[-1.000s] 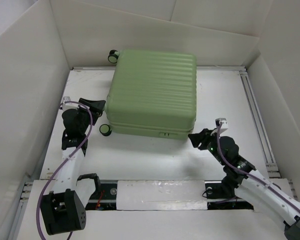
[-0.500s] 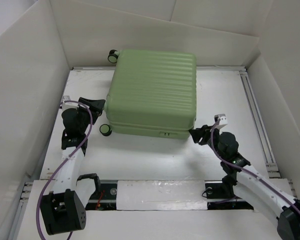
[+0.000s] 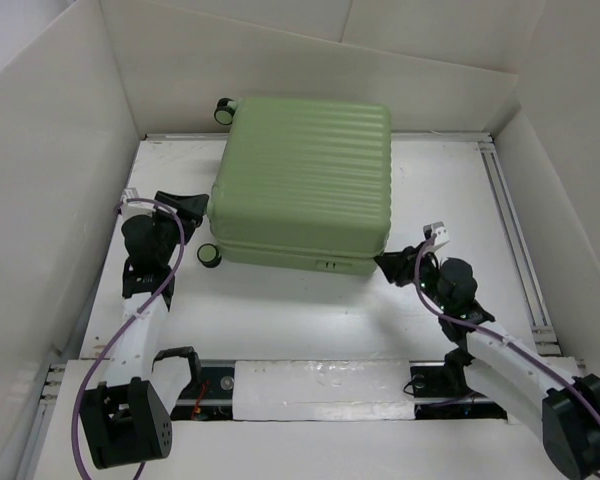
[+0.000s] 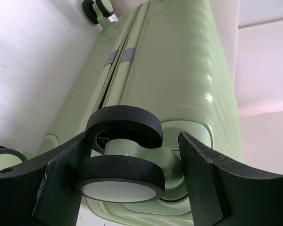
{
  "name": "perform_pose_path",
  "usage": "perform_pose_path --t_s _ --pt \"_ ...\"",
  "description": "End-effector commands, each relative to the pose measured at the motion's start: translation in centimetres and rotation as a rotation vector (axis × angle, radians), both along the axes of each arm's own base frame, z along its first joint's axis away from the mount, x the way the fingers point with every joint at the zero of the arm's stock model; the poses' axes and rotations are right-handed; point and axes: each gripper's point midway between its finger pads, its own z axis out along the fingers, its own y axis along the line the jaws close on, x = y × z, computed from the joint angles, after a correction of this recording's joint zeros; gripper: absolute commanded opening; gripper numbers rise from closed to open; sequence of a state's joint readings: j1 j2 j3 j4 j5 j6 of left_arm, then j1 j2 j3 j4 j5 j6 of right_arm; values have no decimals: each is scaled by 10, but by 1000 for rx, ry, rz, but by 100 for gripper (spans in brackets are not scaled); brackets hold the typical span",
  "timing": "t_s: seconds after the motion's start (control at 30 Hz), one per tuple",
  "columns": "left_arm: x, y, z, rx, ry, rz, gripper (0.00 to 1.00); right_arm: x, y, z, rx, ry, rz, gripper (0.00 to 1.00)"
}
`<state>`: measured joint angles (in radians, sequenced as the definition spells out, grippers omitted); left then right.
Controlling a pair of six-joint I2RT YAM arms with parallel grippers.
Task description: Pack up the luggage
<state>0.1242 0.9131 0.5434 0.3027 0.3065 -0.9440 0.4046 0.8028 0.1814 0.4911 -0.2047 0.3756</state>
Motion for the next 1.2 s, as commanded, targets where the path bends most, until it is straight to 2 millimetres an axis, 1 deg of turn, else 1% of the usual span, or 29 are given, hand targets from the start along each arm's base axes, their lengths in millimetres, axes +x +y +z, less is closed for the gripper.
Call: perform_pose_path --t_s 0.0,0.03,0.07,0.1,0.17,0.2,0.23,0.37,0.4,0.47,0.5,0.53,0.57,0.6,0.63,0.67,0.7,0.73,0.77,0.8,0.87,0.9,0.93,0.97,1.0,1.03,1.07,1.1,1.17 --pt "-9 -37 34 32 -141 -199 0 -10 28 38 81 -121 164 28" --pt "-8 -37 36 34 -150 -199 0 -10 29 42 97 -122 164 25" --pt "-9 -39 36 33 -150 -208 0 -12 28 36 93 -111 163 22" --pt "-9 -39 36 33 -150 -208 0 -15 27 32 102 -98 163 15" --pt "-10 -40 33 31 -151 -217 0 -20 26 36 132 -103 162 10" --pt "-11 -40 31 23 -149 -216 0 -23 24 30 137 -88 150 8" --pt "-11 -40 29 23 -150 -216 0 -27 22 35 153 -104 151 1" --pt "-12 -46 27 23 -152 -228 0 -36 16 28 168 -46 124 0" --pt "-11 -48 21 13 -137 -227 0 -40 17 26 175 -26 133 0" --pt "-11 -47 20 7 -144 -215 0 -45 17 30 186 -17 129 0" --pt "-10 -47 23 -4 -154 -214 0 -50 18 22 172 19 138 0" --pt "-9 -47 20 -6 -142 -214 0 -52 20 21 179 29 132 0" --pt "-10 -48 18 -16 -143 -222 0 -52 21 25 181 23 131 0" --pt "-9 -48 16 -17 -134 -222 0 -53 21 22 168 48 121 0" --pt "-9 -50 18 -26 -140 -230 0 -54 22 20 149 58 118 0" --pt "-9 -50 18 -26 -140 -230 0 -46 15 25 142 57 51 0" --pt "-9 -48 13 -16 -124 -220 0 -42 8 17 116 91 4 0" --pt "-8 -48 17 -16 -127 -220 0 -39 4 13 103 106 -29 2" --pt "-10 -48 20 -5 -139 -222 0 -33 -5 10 101 116 -94 11" --pt "-10 -46 20 -4 -138 -210 0 -30 -8 10 113 122 -123 29" --pt "-9 -46 28 8 -150 -211 0 -28 -13 7 135 153 -170 41" --pt "-8 -44 25 16 -140 -203 0 -24 -17 12 139 140 -196 43" --pt "-8 -44 28 17 -143 -203 0 -24 -18 7 135 161 -209 43" --pt "-8 -44 26 16 -134 -203 0 -24 -20 4 139 174 -226 43" --pt "-8 -44 26 24 -136 -204 0 -21 -25 4 137 168 -256 44" --pt "-8 -44 26 24 -136 -204 0 -19 -24 7 136 169 -256 44" --pt "-8 -44 26 24 -136 -204 0 -18 -26 1 122 183 -270 44" --pt "-8 -44 28 26 -146 -204 0 -17 -25 2 118 188 -271 45" --pt "-8 -44 28 26 -146 -204 0 -14 -16 -2 102 190 -231 45"
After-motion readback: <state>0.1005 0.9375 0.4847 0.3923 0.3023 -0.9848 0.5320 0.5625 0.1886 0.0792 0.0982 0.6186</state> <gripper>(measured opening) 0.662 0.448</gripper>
